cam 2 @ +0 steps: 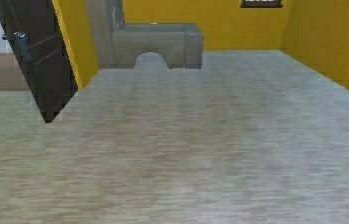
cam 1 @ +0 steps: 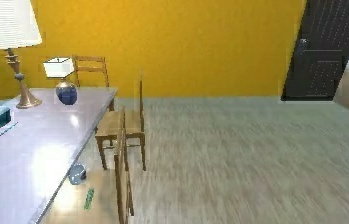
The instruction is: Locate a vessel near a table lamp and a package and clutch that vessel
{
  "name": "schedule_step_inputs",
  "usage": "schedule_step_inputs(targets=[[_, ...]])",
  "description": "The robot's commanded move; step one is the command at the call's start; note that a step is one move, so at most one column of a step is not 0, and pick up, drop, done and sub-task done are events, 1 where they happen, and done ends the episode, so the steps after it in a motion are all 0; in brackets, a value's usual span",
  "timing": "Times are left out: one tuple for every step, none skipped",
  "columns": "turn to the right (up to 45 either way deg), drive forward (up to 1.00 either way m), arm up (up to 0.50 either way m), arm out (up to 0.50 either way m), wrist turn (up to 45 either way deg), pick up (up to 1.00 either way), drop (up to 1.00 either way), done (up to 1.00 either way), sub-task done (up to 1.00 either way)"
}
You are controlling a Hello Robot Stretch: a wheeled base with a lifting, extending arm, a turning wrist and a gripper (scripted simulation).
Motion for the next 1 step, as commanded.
schedule_step_inputs(targets=[[3.0, 0.0, 0.0, 0.0, 0.0, 0.0, 0.0, 0.0, 0.0]])
